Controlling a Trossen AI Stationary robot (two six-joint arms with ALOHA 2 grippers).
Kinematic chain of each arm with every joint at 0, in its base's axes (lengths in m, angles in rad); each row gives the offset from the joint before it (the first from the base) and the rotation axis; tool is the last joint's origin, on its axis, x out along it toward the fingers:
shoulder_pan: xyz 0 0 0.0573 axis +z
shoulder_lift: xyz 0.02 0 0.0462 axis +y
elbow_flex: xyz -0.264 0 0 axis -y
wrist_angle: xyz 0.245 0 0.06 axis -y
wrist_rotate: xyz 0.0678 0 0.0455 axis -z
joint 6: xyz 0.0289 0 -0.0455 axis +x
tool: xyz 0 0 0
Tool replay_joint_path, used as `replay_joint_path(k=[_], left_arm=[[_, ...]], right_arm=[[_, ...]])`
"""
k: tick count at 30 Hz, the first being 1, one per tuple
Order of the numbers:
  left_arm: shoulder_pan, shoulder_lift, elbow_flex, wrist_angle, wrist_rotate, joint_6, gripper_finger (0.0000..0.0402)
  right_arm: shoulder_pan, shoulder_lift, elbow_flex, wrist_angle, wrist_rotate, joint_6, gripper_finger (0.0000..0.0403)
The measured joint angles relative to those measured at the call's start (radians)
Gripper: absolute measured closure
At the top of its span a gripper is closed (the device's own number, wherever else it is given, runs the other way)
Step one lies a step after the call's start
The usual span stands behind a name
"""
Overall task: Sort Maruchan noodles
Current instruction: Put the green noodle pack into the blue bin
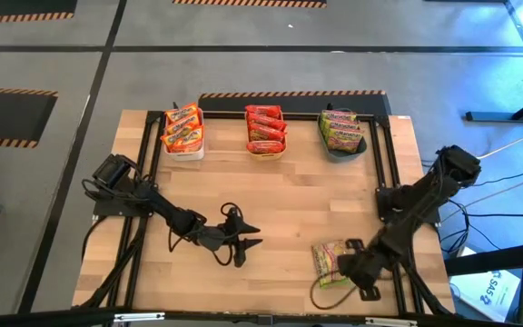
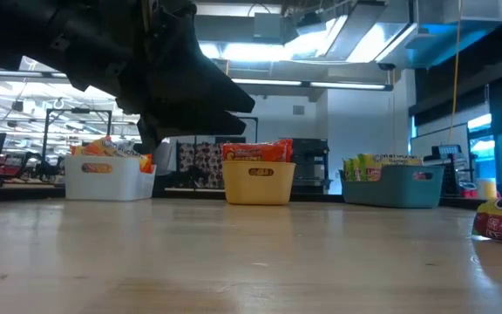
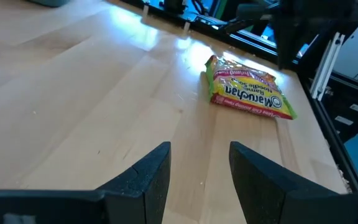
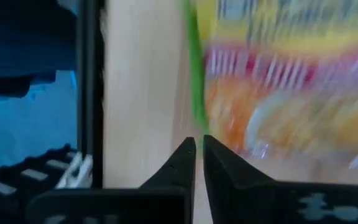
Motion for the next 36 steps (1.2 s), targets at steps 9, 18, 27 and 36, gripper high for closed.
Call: replay_joint_path(k=[9, 18, 27, 36], left_arm=[[0.000, 0.000, 0.000, -0.002, -0.019, 0.002, 0.0243], [0.000, 0.000, 0.000, 0.001, -0.019, -0.003, 0.0243], [0.000, 0.000, 0.000, 0.020, -0.019, -0.009, 0.0243], [0.007, 0.000, 0.023, 0.045, -0.032, 0.006, 0.0243]], right_arm=[[0.056, 0.056, -0.094, 0.169, 0.135, 0.033, 0.0385], [-0.212, 0.235, -0.089, 0.488, 0.172, -0.274, 0.0385], [-0.440, 0.274, 0.030, 0.505, 0.294, -0.526, 0.0385], [-0.430, 0.023, 0.065, 0.113, 0.586, -0.548, 0.0385]])
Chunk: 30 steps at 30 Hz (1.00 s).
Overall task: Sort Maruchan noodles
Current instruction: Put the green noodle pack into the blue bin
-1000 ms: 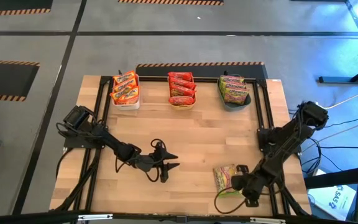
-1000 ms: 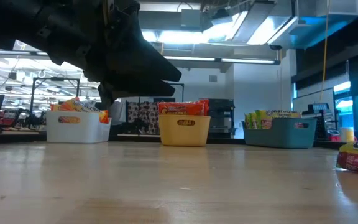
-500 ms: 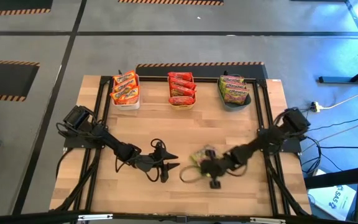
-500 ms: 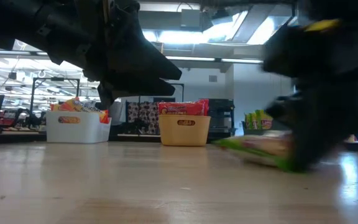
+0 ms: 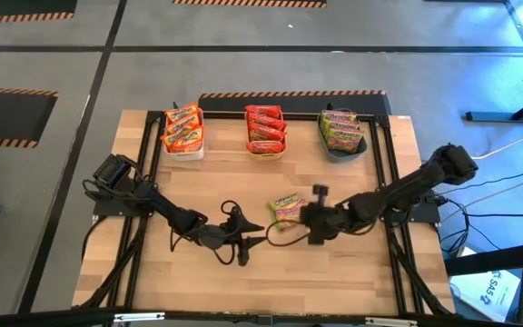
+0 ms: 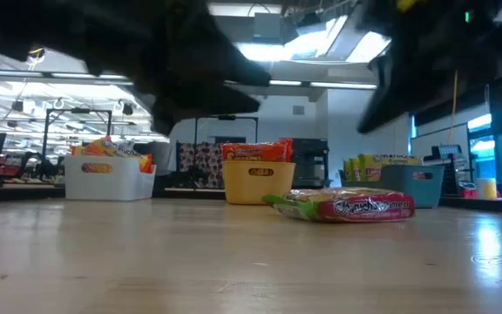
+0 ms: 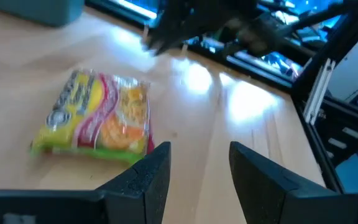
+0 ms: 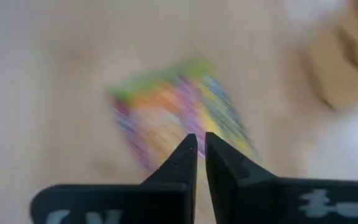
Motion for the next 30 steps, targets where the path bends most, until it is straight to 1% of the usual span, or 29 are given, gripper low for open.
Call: replay_joint_path(k=[2, 3, 5, 8, 12, 15, 17, 20, 23, 27, 30], left_arm=[[0.012, 0.015, 0.027, 0.009, -0.014, 0.012, 0.0243], [0.017, 0.022, 0.039, 0.008, -0.029, 0.018, 0.0243], [0.031, 0.047, 0.078, 0.013, -0.061, 0.033, 0.0243], [0.057, 0.109, 0.134, 0.015, -0.070, 0.056, 0.0243], [0.097, 0.214, 0.206, 0.007, -0.017, 0.045, 0.0243], [0.121, 0.271, 0.239, -0.005, 0.047, 0.023, 0.0243], [0.134, 0.290, 0.243, -0.049, 0.064, -0.012, 0.0243], [0.146, 0.292, 0.244, -0.141, 0.052, -0.041, 0.0243], [0.151, 0.291, 0.243, -0.230, 0.029, -0.062, 0.0243], [0.149, 0.238, 0.243, -0.381, 0.026, -0.099, 0.0243], [0.137, 0.155, 0.242, -0.497, 0.023, -0.120, 0.0244]], right_arm=[[-0.008, -0.009, -0.006, -0.124, 0.090, 0.060, 0.0385], [-0.015, -0.009, -0.016, -0.147, 0.131, 0.084, 0.0385], [-0.025, -0.010, -0.055, -0.125, 0.190, 0.125, 0.0385], [-0.047, -0.003, -0.138, -0.008, 0.186, 0.145, 0.0385], [-0.071, -0.002, -0.211, 0.128, 0.158, 0.152, 0.0385], [-0.076, -0.002, -0.240, 0.190, 0.111, 0.157, 0.0385], [-0.075, -0.002, -0.244, 0.214, 0.040, 0.159, 0.0385], [-0.074, 0.008, -0.243, 0.236, -0.076, 0.193, 0.0385], [-0.074, 0.027, -0.242, 0.268, -0.161, 0.225, 0.0384], [-0.054, 0.057, -0.241, 0.373, -0.253, 0.280, 0.0384], [-0.017, 0.073, -0.243, 0.506, -0.311, 0.294, 0.0384]])
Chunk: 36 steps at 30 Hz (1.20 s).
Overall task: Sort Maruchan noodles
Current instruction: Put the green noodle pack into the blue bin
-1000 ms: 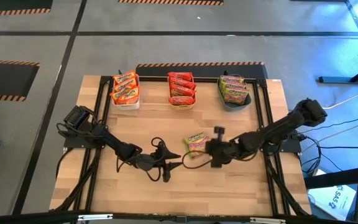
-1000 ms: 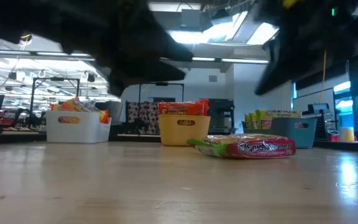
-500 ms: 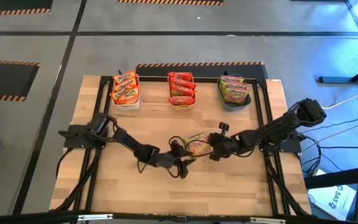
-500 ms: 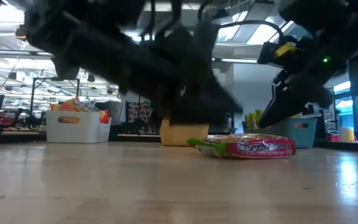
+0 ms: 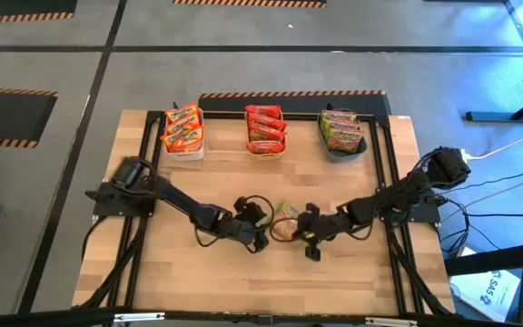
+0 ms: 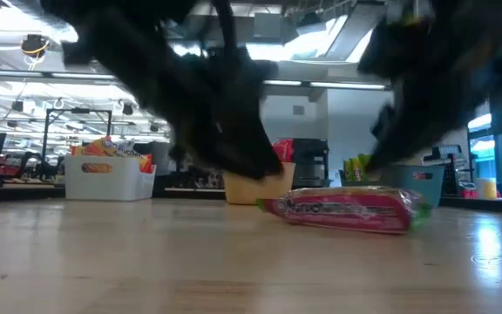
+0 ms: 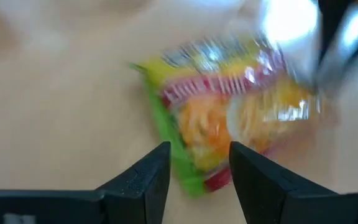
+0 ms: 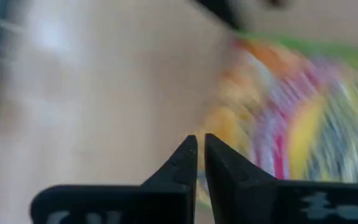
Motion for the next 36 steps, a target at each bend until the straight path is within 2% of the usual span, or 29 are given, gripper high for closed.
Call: replay_joint_path(k=[4, 6, 9, 15, 17, 21, 26, 30, 33, 36], left_arm=[[-0.036, -0.123, 0.002, -0.149, -0.082, 0.002, 0.0244], [-0.056, -0.165, -0.001, -0.186, -0.103, 0.036, 0.0244], [-0.091, -0.201, 0.001, -0.151, -0.107, 0.098, 0.0244], [-0.134, -0.126, 0.001, 0.075, -0.092, 0.191, 0.0244], [-0.133, -0.075, 0.001, 0.160, -0.074, 0.199, 0.0244], [-0.106, 0.015, 0.001, 0.308, 0.006, 0.209, 0.0244], [-0.066, 0.075, 0.044, 0.336, 0.149, 0.210, 0.0244], [-0.059, 0.076, 0.060, 0.339, 0.187, 0.227, 0.0243], [-0.059, 0.076, 0.060, 0.330, 0.164, 0.244, 0.0244], [-0.058, 0.076, 0.060, 0.297, 0.108, 0.240, 0.0243]], right_arm=[[0.028, -0.002, 0.035, 0.128, -0.057, -0.044, 0.0384], [0.028, -0.025, 0.061, 0.095, -0.088, -0.049, 0.0384], [0.015, -0.095, 0.101, 0.023, -0.088, -0.072, 0.0384], [-0.047, -0.269, 0.100, -0.240, 0.137, -0.011, 0.0384], [-0.077, -0.285, 0.101, -0.302, 0.153, 0.016, 0.0381], [-0.143, -0.280, 0.099, -0.434, -0.032, 0.050, 0.0340], [-0.176, -0.263, 0.099, -0.479, -0.189, 0.013, 0.0239], [-0.213, -0.264, 0.071, -0.445, -0.228, 0.001, 0.0176], [-0.251, -0.263, -0.019, -0.338, -0.245, 0.014, 0.0155], [-0.284, -0.263, -0.138, -0.097, -0.316, 0.067, 0.0149]])
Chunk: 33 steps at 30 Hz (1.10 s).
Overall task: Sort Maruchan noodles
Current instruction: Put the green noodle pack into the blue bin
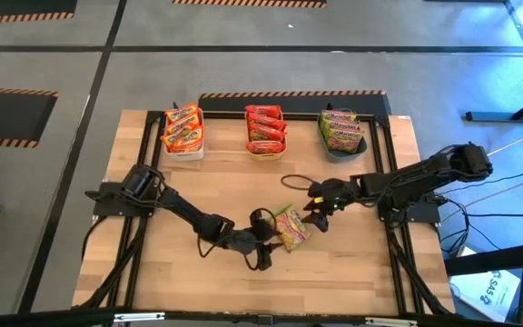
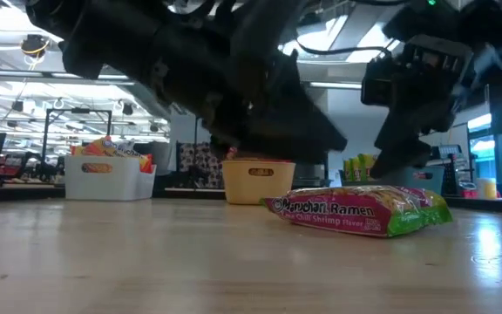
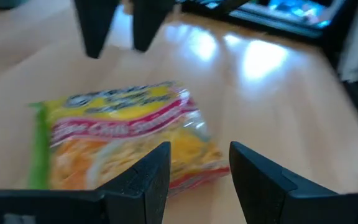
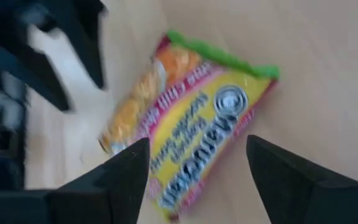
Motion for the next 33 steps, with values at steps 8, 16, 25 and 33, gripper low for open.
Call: replay_joint_path(k=[8, 16, 25, 33], left_arm=[[0.001, 0.000, -0.001, -0.145, -0.110, 0.050, 0.0243], [0.000, 0.063, -0.002, -0.151, -0.100, -0.001, 0.0243], [0.000, 0.094, -0.001, -0.152, -0.104, -0.036, 0.0243], [0.000, 0.094, -0.001, -0.152, -0.103, -0.026, 0.0243]], right_arm=[[-0.010, 0.000, -0.155, 0.358, 0.062, 0.126, 0.0149], [-0.009, 0.038, -0.155, 0.351, 0.009, 0.158, 0.0149], [-0.009, 0.145, -0.155, 0.381, -0.012, 0.237, 0.0145], [-0.009, 0.251, -0.151, 0.484, -0.054, 0.317, 0.0096]])
